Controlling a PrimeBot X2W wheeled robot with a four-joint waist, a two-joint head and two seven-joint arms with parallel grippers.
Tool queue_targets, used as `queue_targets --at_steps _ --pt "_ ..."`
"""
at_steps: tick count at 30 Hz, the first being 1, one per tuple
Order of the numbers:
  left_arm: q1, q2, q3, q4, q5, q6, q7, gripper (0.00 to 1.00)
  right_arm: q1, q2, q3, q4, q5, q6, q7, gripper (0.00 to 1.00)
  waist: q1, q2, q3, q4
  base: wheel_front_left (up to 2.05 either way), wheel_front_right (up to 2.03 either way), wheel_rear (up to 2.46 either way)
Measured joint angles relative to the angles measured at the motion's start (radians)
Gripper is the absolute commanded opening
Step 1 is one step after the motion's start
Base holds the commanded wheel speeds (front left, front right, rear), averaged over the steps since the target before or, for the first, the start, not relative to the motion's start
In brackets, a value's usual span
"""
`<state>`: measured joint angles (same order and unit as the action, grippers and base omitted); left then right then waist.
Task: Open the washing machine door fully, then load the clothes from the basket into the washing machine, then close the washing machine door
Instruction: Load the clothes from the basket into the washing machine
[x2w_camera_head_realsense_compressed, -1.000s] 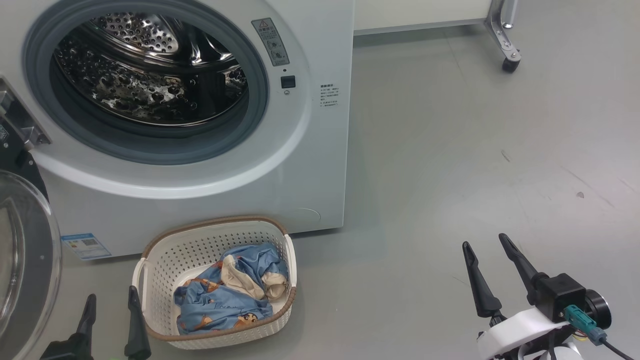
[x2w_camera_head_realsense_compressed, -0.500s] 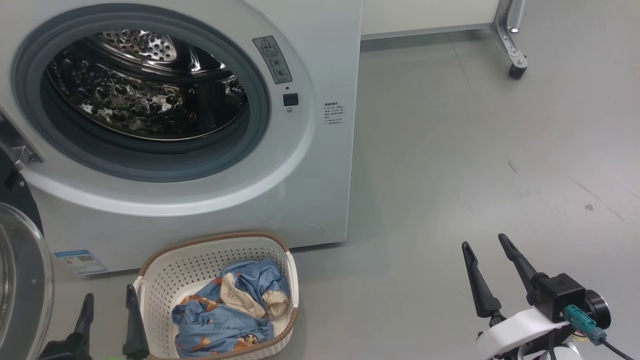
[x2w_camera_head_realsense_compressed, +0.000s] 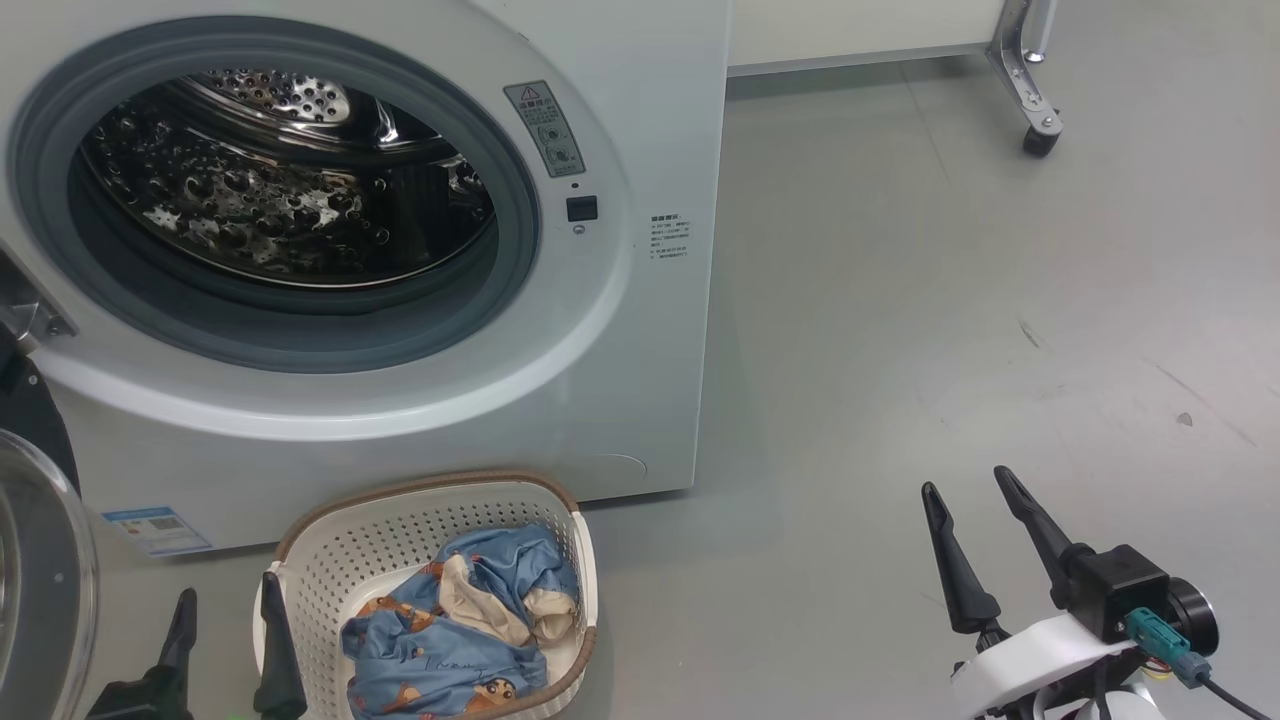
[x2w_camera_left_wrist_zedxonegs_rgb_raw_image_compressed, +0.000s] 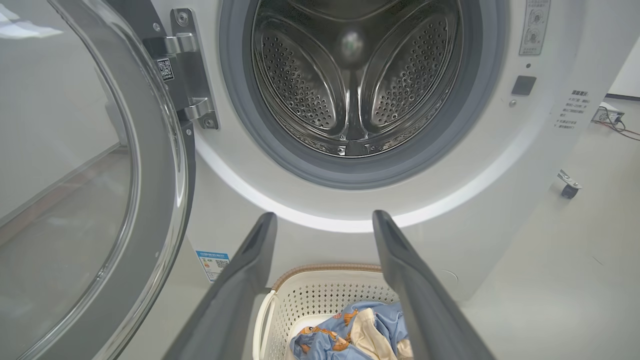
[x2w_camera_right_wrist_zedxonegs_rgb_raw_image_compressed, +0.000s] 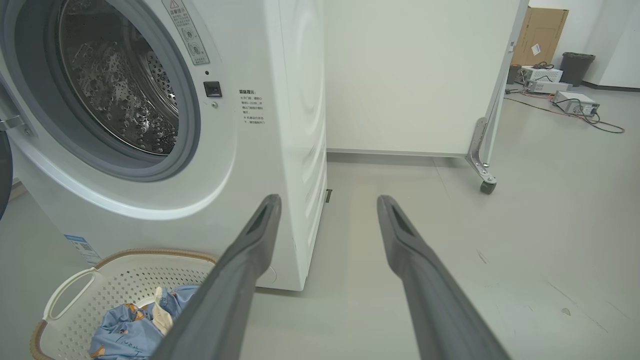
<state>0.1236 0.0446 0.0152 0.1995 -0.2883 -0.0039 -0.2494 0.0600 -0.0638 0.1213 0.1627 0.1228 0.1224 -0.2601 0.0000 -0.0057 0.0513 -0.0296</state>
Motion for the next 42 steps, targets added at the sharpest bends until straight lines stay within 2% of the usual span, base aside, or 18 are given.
queue_targets --at_steps 15,23,32,42 --pt "0.0 0.0 -0.005 0.002 0.006 0.004 0.0 1.0 -0.015 0.001 0.02 0.0 0.0 0.0 0.0 1.0 0.0 0.0 0.029 -0.01 0.0 0.0 0.0" --pt "-0.003 0.0 -0.043 0.063 0.019 -0.002 -0.001 1.0 -0.041 0.001 0.044 -0.012 0.0 0.0 0.0 1.0 0.0 0.0 0.083 -0.028 0.0 0.0 0.0" --pt "-0.122 0.01 -0.078 0.121 0.029 -0.022 0.067 1.0 -0.111 0.001 0.058 -0.031 0.0 0.0 0.0 1.0 0.0 0.0 0.199 -0.06 0.0 0.0 0.0" --pt "-0.234 0.011 -0.08 0.221 0.0 -0.041 0.204 1.0 -0.195 0.001 0.084 -0.05 0.0 0.0 0.0 1.0 0.0 0.0 0.322 -0.09 0.0 0.0 0.0"
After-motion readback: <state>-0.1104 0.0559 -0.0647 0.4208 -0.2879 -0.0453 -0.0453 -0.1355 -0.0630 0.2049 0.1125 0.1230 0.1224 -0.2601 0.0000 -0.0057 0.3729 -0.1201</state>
